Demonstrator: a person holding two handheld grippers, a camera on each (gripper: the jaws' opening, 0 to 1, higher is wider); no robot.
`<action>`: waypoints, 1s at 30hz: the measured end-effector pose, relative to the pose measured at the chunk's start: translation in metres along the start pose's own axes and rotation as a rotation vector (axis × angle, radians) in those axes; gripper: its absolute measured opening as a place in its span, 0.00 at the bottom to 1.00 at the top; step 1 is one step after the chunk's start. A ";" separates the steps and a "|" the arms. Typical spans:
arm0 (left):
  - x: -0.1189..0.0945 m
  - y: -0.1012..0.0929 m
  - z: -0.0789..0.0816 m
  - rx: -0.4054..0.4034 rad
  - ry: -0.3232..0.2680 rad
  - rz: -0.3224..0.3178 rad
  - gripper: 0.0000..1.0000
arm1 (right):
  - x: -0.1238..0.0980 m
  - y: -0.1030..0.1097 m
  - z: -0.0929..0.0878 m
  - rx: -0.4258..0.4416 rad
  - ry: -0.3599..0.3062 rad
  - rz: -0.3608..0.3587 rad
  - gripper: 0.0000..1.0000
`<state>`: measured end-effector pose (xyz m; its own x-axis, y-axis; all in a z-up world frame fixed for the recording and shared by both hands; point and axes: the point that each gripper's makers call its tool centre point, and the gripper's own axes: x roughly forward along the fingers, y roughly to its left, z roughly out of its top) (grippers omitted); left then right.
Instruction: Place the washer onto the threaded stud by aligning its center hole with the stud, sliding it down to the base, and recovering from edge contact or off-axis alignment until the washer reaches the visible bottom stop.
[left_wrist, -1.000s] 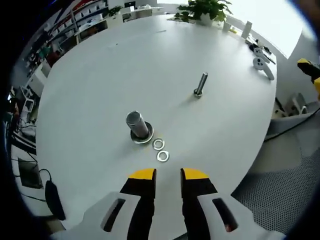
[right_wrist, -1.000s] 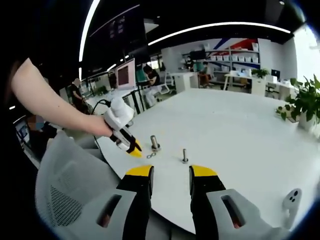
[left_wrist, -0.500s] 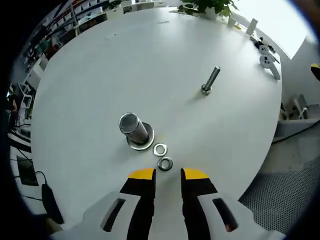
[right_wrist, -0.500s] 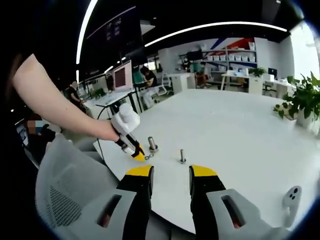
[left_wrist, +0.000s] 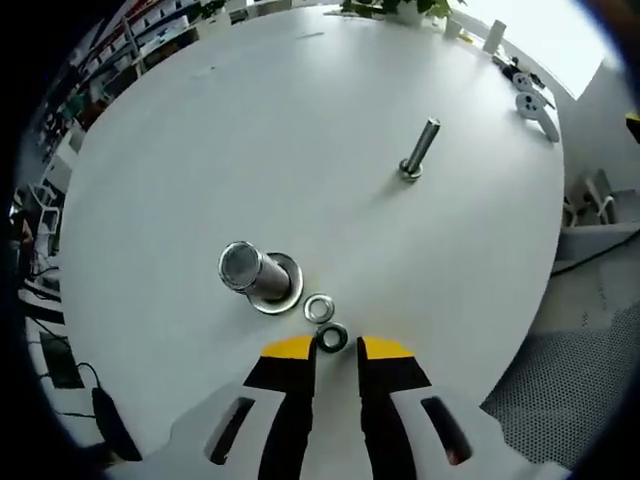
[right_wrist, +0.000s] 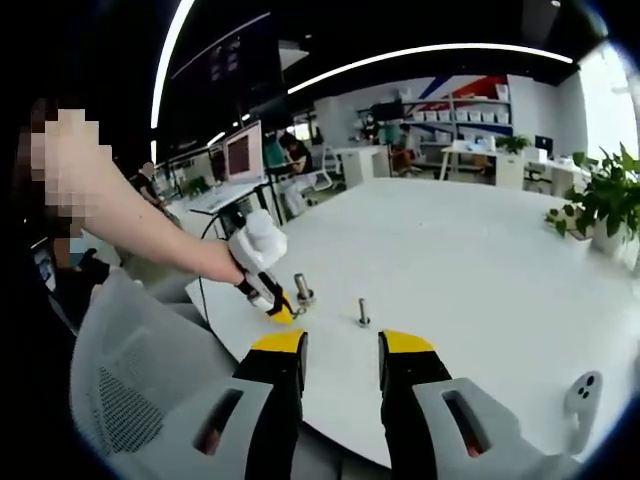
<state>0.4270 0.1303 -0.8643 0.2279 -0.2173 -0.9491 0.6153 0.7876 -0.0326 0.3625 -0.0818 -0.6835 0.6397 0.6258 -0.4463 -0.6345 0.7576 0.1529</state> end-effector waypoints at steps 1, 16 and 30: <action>0.000 -0.001 0.000 0.005 0.005 0.000 0.14 | 0.000 0.000 0.000 0.002 0.000 0.000 0.30; 0.003 0.002 0.004 -0.003 0.023 0.007 0.11 | 0.000 0.000 -0.001 0.002 0.006 0.002 0.30; 0.002 0.002 0.004 0.027 0.087 0.026 0.10 | 0.000 -0.002 -0.002 -0.001 0.004 -0.008 0.30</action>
<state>0.4317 0.1297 -0.8648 0.1779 -0.1453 -0.9733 0.6301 0.7765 -0.0007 0.3629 -0.0838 -0.6850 0.6430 0.6186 -0.4514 -0.6298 0.7626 0.1479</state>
